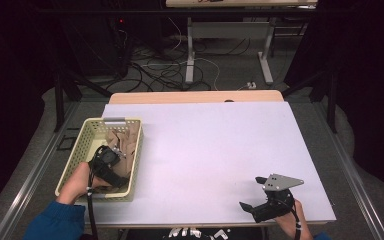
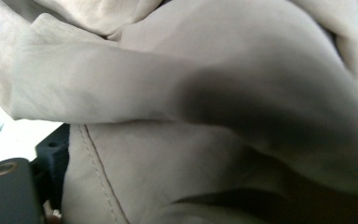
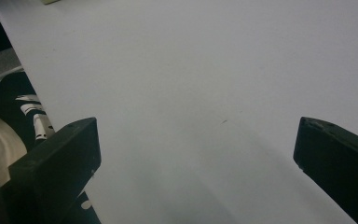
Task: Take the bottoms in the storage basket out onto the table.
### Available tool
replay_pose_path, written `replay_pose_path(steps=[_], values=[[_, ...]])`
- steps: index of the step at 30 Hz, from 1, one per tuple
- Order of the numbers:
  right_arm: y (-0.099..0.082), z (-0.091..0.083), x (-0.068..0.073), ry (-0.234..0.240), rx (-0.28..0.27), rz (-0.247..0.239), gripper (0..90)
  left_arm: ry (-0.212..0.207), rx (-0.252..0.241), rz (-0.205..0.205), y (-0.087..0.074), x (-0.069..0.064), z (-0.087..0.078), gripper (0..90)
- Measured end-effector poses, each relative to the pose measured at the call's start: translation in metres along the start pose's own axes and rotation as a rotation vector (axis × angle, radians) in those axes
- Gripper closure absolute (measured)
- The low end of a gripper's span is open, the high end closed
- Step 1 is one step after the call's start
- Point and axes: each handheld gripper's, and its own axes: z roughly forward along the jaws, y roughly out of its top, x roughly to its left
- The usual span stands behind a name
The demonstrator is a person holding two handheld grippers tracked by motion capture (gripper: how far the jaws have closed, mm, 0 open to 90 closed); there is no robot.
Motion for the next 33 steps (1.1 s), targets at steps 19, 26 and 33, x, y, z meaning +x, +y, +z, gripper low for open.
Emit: replay_pose_path(steps=[19, 26, 33], values=[[0.0000, -0.0002, 0.0004, -0.001, 0.004, -0.001, 0.3, 0.020, 0.031, 0.009, 0.0018, -0.0033, 0.0046, 41.0], [-0.0003, -0.0002, 0.0008, -0.002, -0.003, 0.002, 0.3, 0.022, 0.025, 0.022, 0.0011, -0.0033, 0.0035, 45.3], [-0.0002, -0.0003, 0.0007, 0.005, -0.005, 0.004, 0.3, 0.028, 0.003, 0.020, -0.0005, -0.0018, 0.0015, 45.9]])
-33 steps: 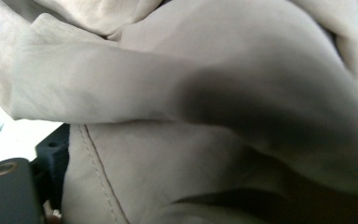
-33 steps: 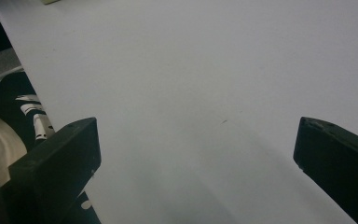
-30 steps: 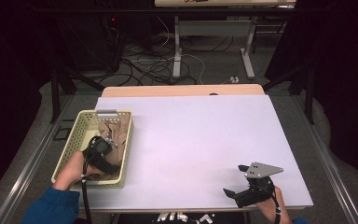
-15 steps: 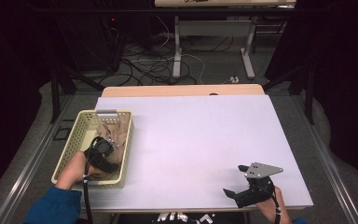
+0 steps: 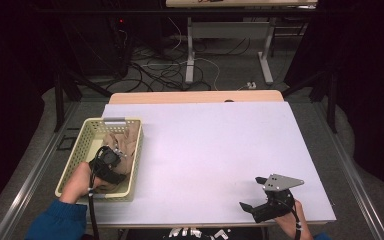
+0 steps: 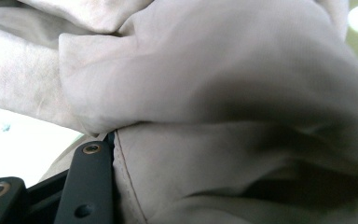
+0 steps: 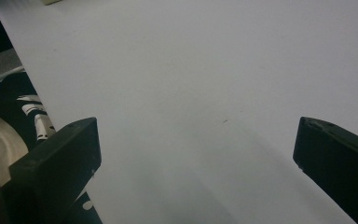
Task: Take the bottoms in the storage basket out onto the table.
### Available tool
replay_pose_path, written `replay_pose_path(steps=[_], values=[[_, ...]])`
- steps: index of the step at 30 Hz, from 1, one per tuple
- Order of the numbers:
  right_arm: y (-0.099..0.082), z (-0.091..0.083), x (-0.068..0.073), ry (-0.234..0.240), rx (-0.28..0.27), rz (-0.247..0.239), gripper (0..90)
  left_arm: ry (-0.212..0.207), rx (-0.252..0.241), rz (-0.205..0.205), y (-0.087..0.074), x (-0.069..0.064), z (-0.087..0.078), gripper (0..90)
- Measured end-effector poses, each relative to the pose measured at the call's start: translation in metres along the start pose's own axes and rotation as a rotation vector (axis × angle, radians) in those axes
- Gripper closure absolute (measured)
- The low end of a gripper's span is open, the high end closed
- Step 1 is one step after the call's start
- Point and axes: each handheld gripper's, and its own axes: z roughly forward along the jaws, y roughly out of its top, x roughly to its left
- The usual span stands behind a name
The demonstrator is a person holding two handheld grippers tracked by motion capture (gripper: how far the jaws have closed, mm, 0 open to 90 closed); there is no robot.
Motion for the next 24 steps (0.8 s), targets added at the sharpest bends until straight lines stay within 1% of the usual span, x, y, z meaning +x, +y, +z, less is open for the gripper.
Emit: replay_pose_path(steps=[4, 7, 8, 9, 11, 13, 14, 16, 17, 18, 20, 23, 24], values=[[0.000, 0.000, 0.000, -0.002, 0.001, -0.002, 0.3, 0.003, -0.007, -0.006, -0.001, 0.001, -0.002, 45.8], [0.000, 0.000, 0.000, 0.000, 0.000, 0.001, 0.3, 0.010, -0.023, -0.011, -0.003, 0.001, -0.004, 45.5], [0.000, 0.000, 0.000, -0.001, 0.000, 0.000, 0.3, 0.006, -0.029, -0.011, -0.003, 0.001, -0.004, 45.4], [0.000, 0.000, 0.000, -0.002, 0.000, 0.000, 0.3, 0.014, -0.032, -0.013, -0.003, 0.001, -0.005, 45.3], [0.000, 0.000, 0.000, -0.006, 0.000, -0.003, 0.3, 0.005, -0.047, -0.013, -0.004, 0.002, -0.005, 45.3], [0.000, 0.000, 0.000, -0.005, -0.001, -0.003, 0.3, 0.006, -0.056, -0.023, -0.006, 0.002, -0.006, 45.3], [0.000, 0.000, 0.000, -0.003, -0.002, -0.002, 0.3, 0.000, -0.056, -0.015, -0.006, 0.003, -0.007, 45.3], [0.000, 0.000, 0.000, -0.003, -0.002, -0.002, 0.3, -0.001, -0.067, -0.030, -0.007, 0.002, -0.008, 45.3], [0.000, 0.000, 0.000, -0.004, -0.002, -0.003, 0.3, -0.002, -0.065, -0.022, -0.008, 0.003, -0.009, 45.3], [0.000, 0.000, 0.000, -0.007, -0.001, -0.004, 0.3, -0.003, -0.080, -0.021, -0.008, 0.003, -0.009, 45.3], [0.000, 0.000, 0.000, -0.004, -0.002, -0.003, 0.3, -0.002, -0.081, -0.023, -0.009, 0.003, -0.011, 45.3], [0.000, 0.000, 0.000, -0.004, -0.002, -0.003, 0.3, -0.003, -0.097, -0.019, -0.011, 0.004, -0.014, 45.2], [0.000, 0.000, 0.000, -0.006, -0.002, -0.004, 0.3, -0.002, -0.110, -0.021, -0.012, 0.003, -0.014, 45.2]])
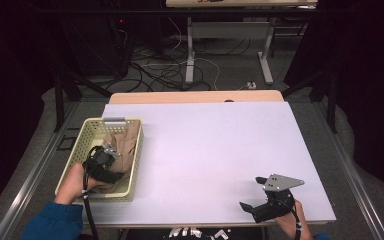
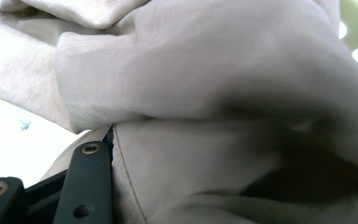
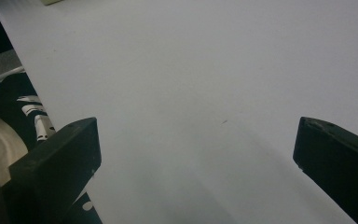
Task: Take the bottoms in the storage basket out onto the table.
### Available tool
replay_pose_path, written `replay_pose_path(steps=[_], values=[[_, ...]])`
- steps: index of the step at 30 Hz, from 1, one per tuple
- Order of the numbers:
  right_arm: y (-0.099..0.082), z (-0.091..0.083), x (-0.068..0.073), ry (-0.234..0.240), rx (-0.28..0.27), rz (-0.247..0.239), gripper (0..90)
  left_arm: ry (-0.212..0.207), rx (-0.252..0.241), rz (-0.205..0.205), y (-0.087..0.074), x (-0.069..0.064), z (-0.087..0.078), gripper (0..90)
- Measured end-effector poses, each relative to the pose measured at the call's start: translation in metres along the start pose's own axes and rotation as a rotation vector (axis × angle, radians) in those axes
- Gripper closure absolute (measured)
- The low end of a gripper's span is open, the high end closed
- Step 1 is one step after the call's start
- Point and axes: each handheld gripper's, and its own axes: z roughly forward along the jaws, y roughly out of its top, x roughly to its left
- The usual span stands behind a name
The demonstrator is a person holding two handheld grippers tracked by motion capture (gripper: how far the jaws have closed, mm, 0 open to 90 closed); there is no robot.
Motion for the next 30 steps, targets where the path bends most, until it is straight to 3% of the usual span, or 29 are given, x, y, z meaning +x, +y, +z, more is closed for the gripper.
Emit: replay_pose_path(steps=[30], values=[[0.000, 0.000, 0.001, -0.001, 0.000, 0.006, 0.3, 0.077, -0.116, 0.010, -0.009, -0.002, -0.023, 44.7]])
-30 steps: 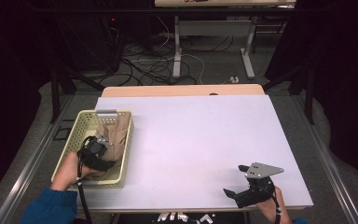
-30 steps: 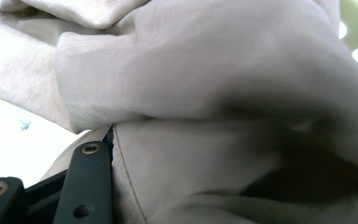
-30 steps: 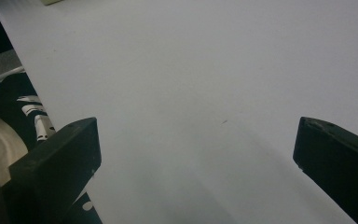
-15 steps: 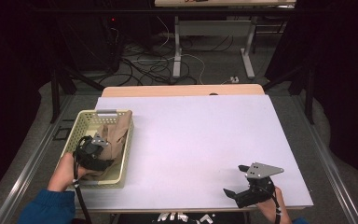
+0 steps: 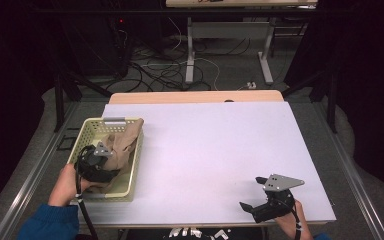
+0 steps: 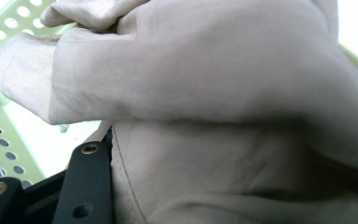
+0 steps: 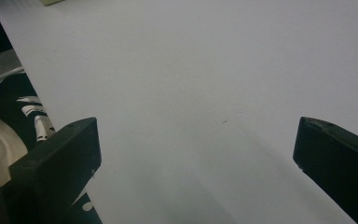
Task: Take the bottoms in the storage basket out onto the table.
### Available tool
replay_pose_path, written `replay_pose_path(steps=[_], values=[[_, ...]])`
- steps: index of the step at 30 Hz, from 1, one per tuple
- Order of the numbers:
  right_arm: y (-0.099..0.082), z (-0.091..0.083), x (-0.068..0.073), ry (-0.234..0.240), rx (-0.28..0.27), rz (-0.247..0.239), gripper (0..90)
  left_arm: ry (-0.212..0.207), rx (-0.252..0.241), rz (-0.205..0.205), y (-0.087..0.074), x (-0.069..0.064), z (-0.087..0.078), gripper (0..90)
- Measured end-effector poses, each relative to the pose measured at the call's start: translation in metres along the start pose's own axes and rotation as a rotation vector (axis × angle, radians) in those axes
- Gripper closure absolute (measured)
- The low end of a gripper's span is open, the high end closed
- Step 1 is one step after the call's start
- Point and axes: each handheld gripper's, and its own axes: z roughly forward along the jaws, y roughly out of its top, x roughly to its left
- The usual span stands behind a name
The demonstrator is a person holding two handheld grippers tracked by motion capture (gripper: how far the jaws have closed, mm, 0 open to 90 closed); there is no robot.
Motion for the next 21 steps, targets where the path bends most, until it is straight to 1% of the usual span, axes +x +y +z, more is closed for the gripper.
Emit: replay_pose_path(steps=[1, 6, 10, 11, 12, 15, 17, 18, 19, 21], values=[[0.000, 0.000, 0.000, 0.000, 0.000, 0.000, 0.3, -0.005, -0.001, -0.004, 0.000, 0.000, -0.001, 44.7], [0.000, 0.000, 0.000, -0.001, 0.001, 0.001, 0.3, 0.020, -0.022, -0.002, 0.000, 0.000, -0.004, 44.5], [0.000, 0.000, 0.000, -0.003, 0.000, -0.002, 0.3, 0.025, -0.039, -0.006, 0.000, 0.000, -0.008, 44.5], [0.000, 0.000, 0.000, 0.000, -0.001, -0.004, 0.3, 0.021, -0.040, -0.008, 0.000, 0.001, -0.008, 44.5], [0.000, 0.000, 0.000, -0.004, 0.000, -0.004, 0.3, 0.027, -0.045, -0.009, 0.000, 0.001, -0.009, 44.4], [0.000, 0.000, 0.000, -0.001, 0.000, -0.005, 0.3, 0.030, -0.056, -0.014, 0.000, 0.001, -0.011, 44.4], [0.000, 0.000, -0.001, -0.001, -0.001, -0.006, 0.3, 0.043, -0.065, -0.010, 0.000, 0.002, -0.014, 44.4], [0.000, 0.000, 0.000, 0.003, -0.001, 0.000, 0.3, 0.045, -0.074, -0.018, 0.000, 0.001, -0.014, 44.4], [0.000, 0.000, 0.000, 0.001, -0.001, -0.002, 0.3, 0.050, -0.075, -0.007, 0.001, 0.002, -0.016, 44.4], [0.000, 0.001, 0.000, 0.001, 0.000, -0.001, 0.3, 0.051, -0.088, -0.019, 0.001, 0.002, -0.018, 44.4]])
